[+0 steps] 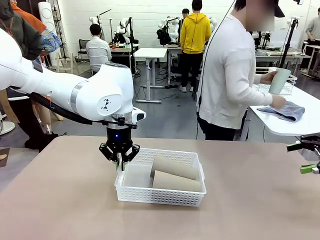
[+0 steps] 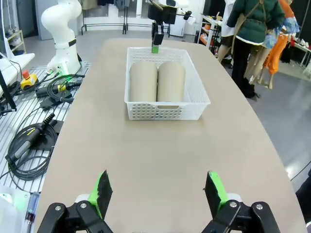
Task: Clean and organize the cups into the basket.
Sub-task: Pick up the Reusable plastic cup from the right side of the table and stack it inside the Organizing basket in the center of the table.
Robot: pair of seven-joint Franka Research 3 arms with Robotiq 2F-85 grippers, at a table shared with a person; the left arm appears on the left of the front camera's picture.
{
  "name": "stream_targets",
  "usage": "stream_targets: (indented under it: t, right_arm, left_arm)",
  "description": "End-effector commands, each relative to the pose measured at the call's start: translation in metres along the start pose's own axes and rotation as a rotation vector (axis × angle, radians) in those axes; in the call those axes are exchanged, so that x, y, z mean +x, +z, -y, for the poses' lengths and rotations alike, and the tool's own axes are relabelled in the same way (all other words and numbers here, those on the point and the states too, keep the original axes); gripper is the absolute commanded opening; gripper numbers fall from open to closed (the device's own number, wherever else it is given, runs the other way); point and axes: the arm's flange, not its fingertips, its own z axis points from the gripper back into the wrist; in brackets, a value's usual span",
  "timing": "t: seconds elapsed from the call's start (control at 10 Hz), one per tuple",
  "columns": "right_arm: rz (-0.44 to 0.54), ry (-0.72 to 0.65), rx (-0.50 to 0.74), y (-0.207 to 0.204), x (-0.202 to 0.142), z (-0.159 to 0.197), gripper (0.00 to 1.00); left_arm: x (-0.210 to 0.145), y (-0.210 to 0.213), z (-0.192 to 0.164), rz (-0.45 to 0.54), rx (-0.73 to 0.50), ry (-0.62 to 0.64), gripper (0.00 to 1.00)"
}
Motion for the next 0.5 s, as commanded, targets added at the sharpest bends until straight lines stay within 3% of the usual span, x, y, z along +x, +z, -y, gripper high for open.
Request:
stream_targets:
  t: [0.0, 0.4]
  right_arm:
    - [-0.010, 0.003, 0.007, 0.0005, -0.0002, -0.0026, 1.00]
    - [-0.010, 0.003, 0.007, 0.0005, -0.0002, -0.0026, 1.00]
  left_arm:
    - [-0.0008, 0.0005, 0.0019, 0.005, 0.000, 0.013, 0.00]
    - [-0.0008, 0.0005, 0.0019, 0.005, 0.000, 0.013, 0.00]
